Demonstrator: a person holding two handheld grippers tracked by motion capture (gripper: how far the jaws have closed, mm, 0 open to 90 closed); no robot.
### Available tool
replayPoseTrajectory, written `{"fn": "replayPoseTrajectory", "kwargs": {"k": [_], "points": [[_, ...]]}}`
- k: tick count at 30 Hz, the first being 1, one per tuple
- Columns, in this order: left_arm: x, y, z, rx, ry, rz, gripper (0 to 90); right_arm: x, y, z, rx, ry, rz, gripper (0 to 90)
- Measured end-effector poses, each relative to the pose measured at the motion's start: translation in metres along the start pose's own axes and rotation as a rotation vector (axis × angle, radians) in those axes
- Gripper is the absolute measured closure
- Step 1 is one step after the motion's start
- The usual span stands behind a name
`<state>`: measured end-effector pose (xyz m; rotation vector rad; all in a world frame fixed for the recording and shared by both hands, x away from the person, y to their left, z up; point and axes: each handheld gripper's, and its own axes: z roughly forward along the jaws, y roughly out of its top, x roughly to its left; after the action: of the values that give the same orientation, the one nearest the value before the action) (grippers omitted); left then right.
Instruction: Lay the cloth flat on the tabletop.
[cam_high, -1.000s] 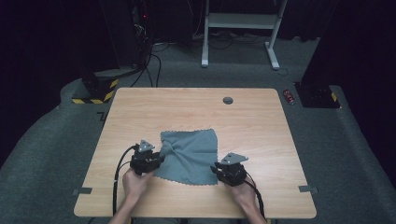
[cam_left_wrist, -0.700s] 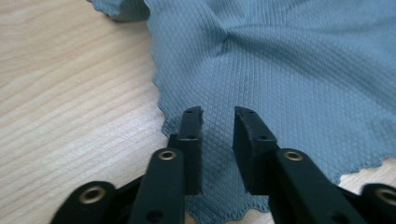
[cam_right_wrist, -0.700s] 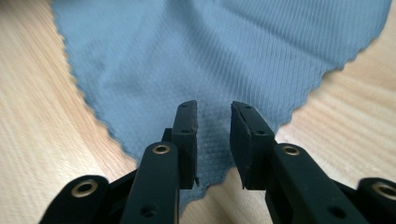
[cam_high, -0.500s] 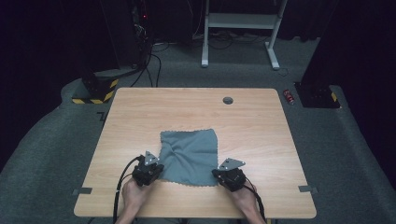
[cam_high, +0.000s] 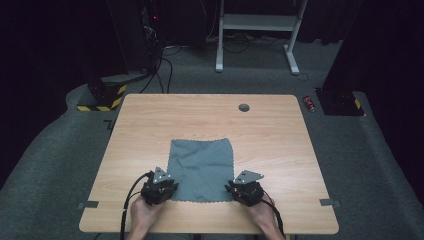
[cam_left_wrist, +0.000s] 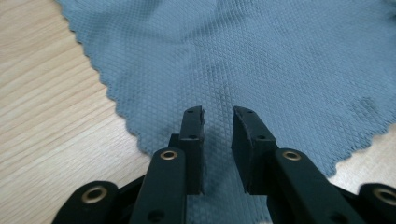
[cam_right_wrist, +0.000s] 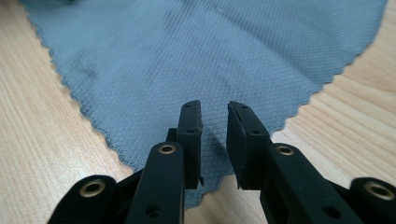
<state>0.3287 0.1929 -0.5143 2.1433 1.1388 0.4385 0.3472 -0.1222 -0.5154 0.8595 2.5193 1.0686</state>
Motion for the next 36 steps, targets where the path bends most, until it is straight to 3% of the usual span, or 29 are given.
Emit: {"fn": "replayPoseTrajectory", "kwargs": {"k": [1, 8, 13, 15, 17, 19, 21, 24, 25, 27, 28, 34, 35, 36], "points": [[-0.001, 0.000, 0.000, -0.002, 0.006, 0.003, 72.6, 0.001, -0.001, 0.002, 0.021, -0.002, -0.010, 76.1], [-0.001, 0.001, -0.002, -0.021, 0.001, -0.031, 57.6, 0.004, -0.013, -0.010, 0.026, -0.001, -0.050, 87.3], [0.001, 0.011, 0.005, -0.046, 0.010, -0.024, 54.6, -0.001, -0.011, -0.012, 0.044, 0.008, -0.037, 81.0], [0.006, 0.017, 0.014, -0.060, 0.007, -0.048, 51.5, -0.011, -0.005, -0.011, 0.011, -0.021, 0.012, 78.2], [0.009, 0.019, 0.017, -0.068, 0.014, -0.057, 50.7, -0.018, -0.002, -0.009, -0.002, -0.033, 0.031, 77.1], [0.012, 0.021, 0.021, -0.074, 0.029, -0.071, 49.3, -0.035, 0.006, -0.002, -0.019, -0.045, 0.102, 74.8], [0.015, 0.022, 0.024, -0.082, 0.060, -0.065, 47.9, -0.053, 0.016, 0.006, -0.049, -0.093, 0.166, 72.8], [0.017, 0.021, 0.025, -0.077, 0.074, -0.063, 46.8, -0.064, 0.024, 0.012, -0.048, -0.126, 0.200, 72.4], [0.018, 0.018, 0.027, -0.072, 0.081, -0.068, 46.2, -0.076, 0.034, 0.021, -0.036, -0.149, 0.239, 71.8], [0.019, 0.016, 0.027, -0.083, 0.079, -0.068, 45.8, -0.080, 0.036, 0.024, -0.032, -0.155, 0.252, 71.1], [0.018, 0.014, 0.027, -0.091, 0.079, -0.065, 45.4, -0.088, 0.044, 0.034, -0.022, -0.167, 0.280, 68.4], [0.017, 0.011, 0.028, -0.109, 0.085, -0.054, 44.8, -0.096, 0.053, 0.053, 0.011, -0.193, 0.321, 68.0], [0.017, 0.011, 0.028, -0.108, 0.084, -0.054, 44.5, -0.097, 0.055, 0.057, 0.020, -0.193, 0.324, 72.2], [0.017, 0.012, 0.028, -0.106, 0.082, -0.054, 42.2, -0.096, 0.056, 0.061, 0.036, -0.198, 0.305, 82.4]]}}
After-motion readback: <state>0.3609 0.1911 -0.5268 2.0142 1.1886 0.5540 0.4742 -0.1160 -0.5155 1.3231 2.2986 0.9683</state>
